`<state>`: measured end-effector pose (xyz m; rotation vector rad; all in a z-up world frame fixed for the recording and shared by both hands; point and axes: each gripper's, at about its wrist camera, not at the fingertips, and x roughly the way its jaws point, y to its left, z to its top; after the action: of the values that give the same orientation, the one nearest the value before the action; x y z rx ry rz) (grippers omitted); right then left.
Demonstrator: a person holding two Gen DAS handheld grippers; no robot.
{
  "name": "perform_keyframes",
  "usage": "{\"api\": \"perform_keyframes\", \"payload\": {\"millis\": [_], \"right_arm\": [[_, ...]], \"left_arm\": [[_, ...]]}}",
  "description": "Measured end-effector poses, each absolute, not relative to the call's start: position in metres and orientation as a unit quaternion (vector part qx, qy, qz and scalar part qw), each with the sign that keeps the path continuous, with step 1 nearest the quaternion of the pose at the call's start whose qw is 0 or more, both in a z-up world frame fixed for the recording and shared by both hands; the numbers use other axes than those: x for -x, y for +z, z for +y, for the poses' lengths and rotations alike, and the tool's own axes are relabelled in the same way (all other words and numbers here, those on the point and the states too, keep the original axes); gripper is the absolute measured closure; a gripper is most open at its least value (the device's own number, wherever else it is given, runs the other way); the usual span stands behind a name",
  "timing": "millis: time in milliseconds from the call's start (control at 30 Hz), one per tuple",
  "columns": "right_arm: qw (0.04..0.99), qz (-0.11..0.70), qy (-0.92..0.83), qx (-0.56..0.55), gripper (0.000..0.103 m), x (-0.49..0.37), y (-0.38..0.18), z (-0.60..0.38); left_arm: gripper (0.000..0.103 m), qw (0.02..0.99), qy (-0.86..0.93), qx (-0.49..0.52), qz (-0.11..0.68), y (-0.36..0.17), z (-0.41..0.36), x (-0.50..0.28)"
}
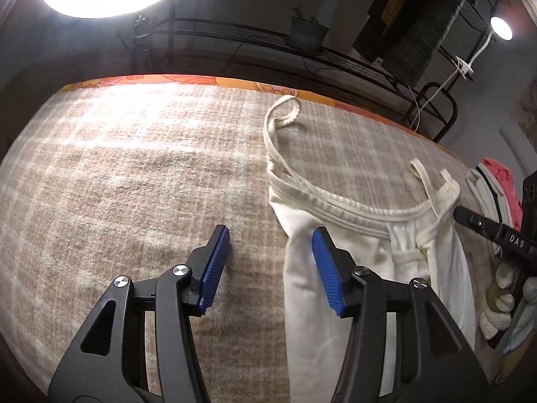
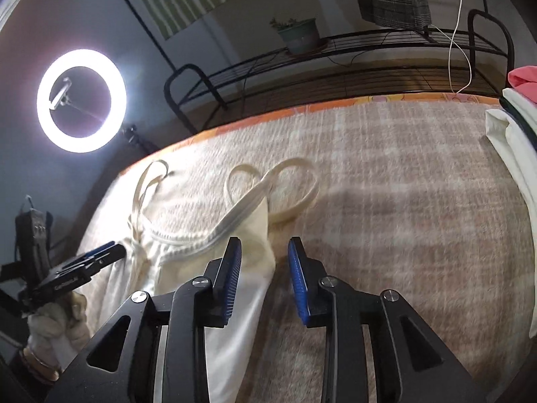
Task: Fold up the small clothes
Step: 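Grasp the straps with both tools and lift them toward the folded hem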
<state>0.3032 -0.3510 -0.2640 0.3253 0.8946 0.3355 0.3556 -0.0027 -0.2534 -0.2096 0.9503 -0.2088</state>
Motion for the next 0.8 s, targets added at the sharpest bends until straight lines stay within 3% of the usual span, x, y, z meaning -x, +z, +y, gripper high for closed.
{"api": "perform_keyframes", "payload": {"millis": [267,300,333,367,433,800], "right_arm": [[0.865,0.451,0.173,-0.138,0.073,-0.329,-0.267,-0.339],[0.865,0.450,0.175,-0.136,0.073,-0.331,-0.267,-0.337],[0.863,0.451,0.182,-0.137,0.079,-0.335,-0.267,-0.335],[0.860,0.454,0.188,-0.141,0.091,-0.337,-0.269,-0.334],[0.851,0.462,0.197,-0.156,0.096,-0.342,-0.274,-0.333],[0.866,0.407,0.225,-0.182,0.100,-0.312,-0.237,-0.344]], "left_arm": [[0.050,0.877,-0.114,0.116,0.453,-0.254,-0.014,-0.382],[0.057,0.877,-0.119,0.112,0.453,-0.255,-0.017,-0.385],[0.079,0.876,-0.125,0.112,0.452,-0.255,-0.020,-0.388],[0.091,0.870,-0.134,0.120,0.459,-0.257,-0.021,-0.392],[0.098,0.863,-0.140,0.145,0.464,-0.259,-0.017,-0.397],[0.100,0.871,-0.156,0.181,0.430,-0.224,0.003,-0.364]]}}
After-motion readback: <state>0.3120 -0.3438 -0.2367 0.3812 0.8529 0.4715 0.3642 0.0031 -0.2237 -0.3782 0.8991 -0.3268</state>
